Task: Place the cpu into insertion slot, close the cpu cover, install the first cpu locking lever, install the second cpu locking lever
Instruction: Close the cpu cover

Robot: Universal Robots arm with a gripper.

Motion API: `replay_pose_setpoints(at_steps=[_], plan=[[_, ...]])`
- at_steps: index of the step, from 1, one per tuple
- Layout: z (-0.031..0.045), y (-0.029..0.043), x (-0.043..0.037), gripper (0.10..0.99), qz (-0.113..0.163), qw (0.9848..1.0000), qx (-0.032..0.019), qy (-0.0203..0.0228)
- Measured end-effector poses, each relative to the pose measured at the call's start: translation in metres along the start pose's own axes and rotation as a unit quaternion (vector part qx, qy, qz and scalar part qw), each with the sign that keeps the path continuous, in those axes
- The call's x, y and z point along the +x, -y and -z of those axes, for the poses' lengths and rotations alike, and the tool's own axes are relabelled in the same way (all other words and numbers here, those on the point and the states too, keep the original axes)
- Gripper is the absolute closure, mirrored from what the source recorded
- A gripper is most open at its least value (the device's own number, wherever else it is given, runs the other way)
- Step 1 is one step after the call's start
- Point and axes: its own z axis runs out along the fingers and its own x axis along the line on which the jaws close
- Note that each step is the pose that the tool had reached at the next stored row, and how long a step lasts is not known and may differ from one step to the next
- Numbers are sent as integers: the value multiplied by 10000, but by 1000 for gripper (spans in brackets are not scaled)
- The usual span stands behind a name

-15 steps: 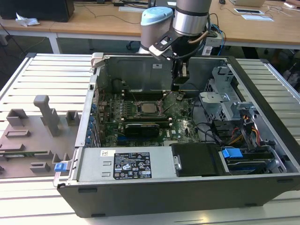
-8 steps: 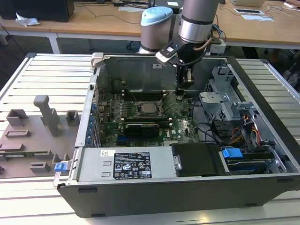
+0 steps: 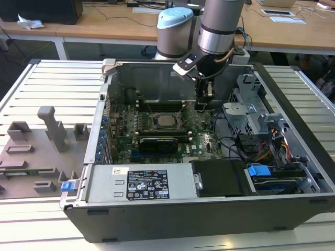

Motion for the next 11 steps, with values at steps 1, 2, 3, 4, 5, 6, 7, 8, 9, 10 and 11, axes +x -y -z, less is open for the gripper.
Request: replay_pose_setpoints(at_steps=[1, 2, 3, 4, 5, 6, 7, 8, 9, 10, 11], plan=[[0, 9, 0, 980, 0, 10000, 0, 0], [-1, 20, 0, 980, -1, 10000, 0, -1], [-2, 27, 0, 980, -1, 10000, 0, -1], [-2, 36, 0, 980, 0, 10000, 0, 0], [-3, 40, 0, 980, -1, 10000, 0, -1], [-3, 43, 0, 980, 0, 10000, 0, 0], [-5, 48, 0, 980, -1, 10000, 0, -1], [-6, 54, 0, 980, 0, 10000, 0, -1], [-8, 60, 0, 980, 0, 10000, 0, -1], [-9, 68, 0, 980, -1, 10000, 0, -1], [-11, 81, 0, 980, 0, 10000, 0, 0]])
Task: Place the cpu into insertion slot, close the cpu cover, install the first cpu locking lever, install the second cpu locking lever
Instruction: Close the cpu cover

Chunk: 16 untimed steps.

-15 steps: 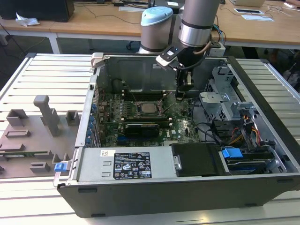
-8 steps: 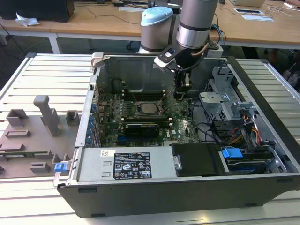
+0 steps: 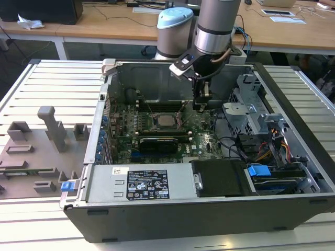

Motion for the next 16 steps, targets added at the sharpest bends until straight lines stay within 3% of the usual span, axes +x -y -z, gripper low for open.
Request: replay_pose_setpoints(at_steps=[13, 16], plan=[[-16, 171, -1, 980, 0, 10000, 0, 0], [-24, 238, -1, 980, 0, 10000, 0, 0]])
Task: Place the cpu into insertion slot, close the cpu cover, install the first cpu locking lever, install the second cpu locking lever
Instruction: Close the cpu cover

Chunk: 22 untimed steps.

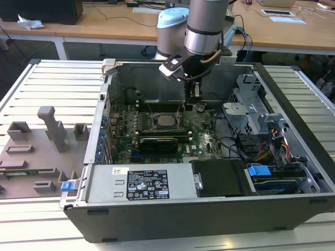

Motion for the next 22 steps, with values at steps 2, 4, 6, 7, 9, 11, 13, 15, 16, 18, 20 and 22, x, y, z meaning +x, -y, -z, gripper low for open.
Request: replay_pose_setpoints(at_steps=[2, 4, 6, 7, 9, 11, 13, 15, 16, 18, 20, 22], plan=[[-4, 46, 0, 980, 0, 10000, 0, 0], [-7, 81, 0, 980, 0, 10000, 0, -1], [-9, 107, -1, 980, 0, 10000, 0, 0], [-10, 120, 0, 980, 0, 10000, 0, 0], [-12, 145, -1, 980, 0, 10000, 0, 0], [-15, 183, -1, 980, 0, 10000, 0, 0], [-24, 230, 0, 980, 0, 10000, -1, -1], [-41, 271, 0, 980, 0, 10000, 0, -1], [-53, 295, 0, 980, 0, 10000, 0, 0], [-93, 388, 1, 980, 1, 10000, -1, 0], [-129, 487, 2, 980, 1, 10000, -4, 0], [-178, 606, 3, 980, -1, 10000, -4, -1]])
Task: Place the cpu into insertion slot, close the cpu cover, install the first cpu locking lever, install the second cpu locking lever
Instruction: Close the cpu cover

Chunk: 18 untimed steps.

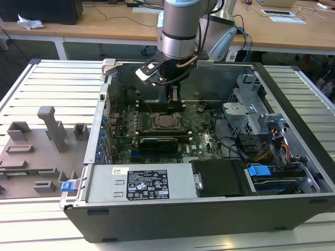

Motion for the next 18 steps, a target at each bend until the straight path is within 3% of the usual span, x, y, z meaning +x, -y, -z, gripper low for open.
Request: replay_pose_setpoints(at_steps=[1, 3, 6, 8, 12, 15, 16, 17, 18], plan=[[-41, 90, 1, 980, 0, 10000, 0, 0], [-86, 173, 2, 980, 0, 10000, 0, 0], [-157, 254, 5, 980, 0, 10000, 0, 0], [-193, 263, 6, 980, 0, 10000, 0, 0], [-262, 262, 8, 980, 1, 10000, 1, 2], [-199, 250, 7, 980, 10, 10000, 1, -3], [-177, 182, 7, 980, 12, 10000, 35, -28], [-173, 68, 7, 980, 16, 9999, 129, -35], [-172, 11, 7, 980, 19, 9998, 175, -38]])
